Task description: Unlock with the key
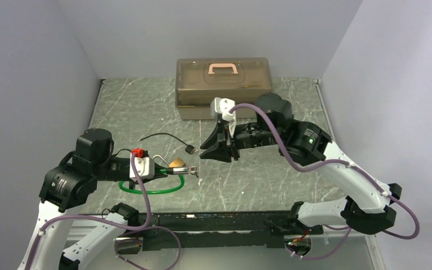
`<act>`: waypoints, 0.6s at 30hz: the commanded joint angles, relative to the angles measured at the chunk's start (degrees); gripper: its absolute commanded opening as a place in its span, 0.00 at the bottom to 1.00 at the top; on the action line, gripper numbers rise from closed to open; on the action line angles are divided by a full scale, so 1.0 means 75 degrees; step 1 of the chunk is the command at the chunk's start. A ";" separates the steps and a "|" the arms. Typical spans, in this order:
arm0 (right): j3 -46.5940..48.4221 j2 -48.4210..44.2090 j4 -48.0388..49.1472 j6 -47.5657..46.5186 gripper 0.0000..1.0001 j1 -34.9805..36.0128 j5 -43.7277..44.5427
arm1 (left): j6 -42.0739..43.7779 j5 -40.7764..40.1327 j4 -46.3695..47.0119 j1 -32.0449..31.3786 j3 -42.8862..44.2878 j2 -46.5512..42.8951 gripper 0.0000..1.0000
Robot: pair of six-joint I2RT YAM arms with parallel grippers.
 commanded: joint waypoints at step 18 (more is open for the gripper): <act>-0.0168 0.0624 -0.0213 -0.0051 0.28 -0.0128 -0.1518 | -0.0076 0.0822 0.0439 0.0295 0.0397 0.0103 0.00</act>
